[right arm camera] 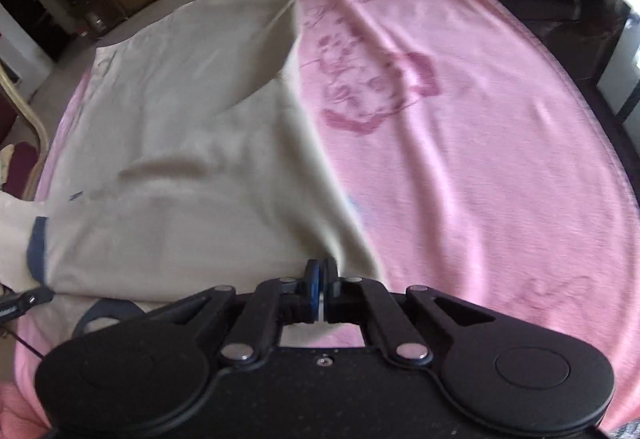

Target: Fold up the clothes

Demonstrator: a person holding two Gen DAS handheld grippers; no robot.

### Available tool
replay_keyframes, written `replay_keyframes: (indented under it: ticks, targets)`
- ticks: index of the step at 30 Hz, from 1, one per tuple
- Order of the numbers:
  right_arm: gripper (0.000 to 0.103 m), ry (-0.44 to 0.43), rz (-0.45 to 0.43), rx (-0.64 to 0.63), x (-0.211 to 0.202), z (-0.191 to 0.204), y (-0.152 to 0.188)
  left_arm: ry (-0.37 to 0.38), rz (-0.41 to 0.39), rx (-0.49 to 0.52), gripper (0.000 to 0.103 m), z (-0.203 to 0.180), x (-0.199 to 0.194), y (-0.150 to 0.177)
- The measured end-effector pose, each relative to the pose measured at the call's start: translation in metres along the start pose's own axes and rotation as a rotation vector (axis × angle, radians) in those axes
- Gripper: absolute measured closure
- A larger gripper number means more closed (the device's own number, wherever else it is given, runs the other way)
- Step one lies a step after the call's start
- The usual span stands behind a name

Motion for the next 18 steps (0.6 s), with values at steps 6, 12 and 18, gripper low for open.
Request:
replay_keyframes:
  ticks: [6, 12, 18]
  targets:
    - [0.092, -0.234, -0.059, -0.004, -0.009, 0.019, -0.012, 0.191, -0.154, 0.109, 0.092, -0.047, -0.022, -0.023]
    - [0.092, -0.442, 0.066, -0.043, 0.022, 0.054, -0.018, 0.370, -0.107, 0.227, 0.091, -0.103, 0.013, -0.035]
    - [0.089, -0.545, 0.144, -0.016, 0.045, 0.066, -0.015, 0.442, -0.016, 0.132, 0.092, -0.093, 0.031, -0.035]
Point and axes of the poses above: each gripper's, at about its wrist camera, not at the fingertips, and x roughly the way its jaws point, z to its left, y to its underside, the point moved 5 cm from there along x, roughly the way its jaws point, and after that the axes turned 5 degrees about z, right-handed, at the moved point
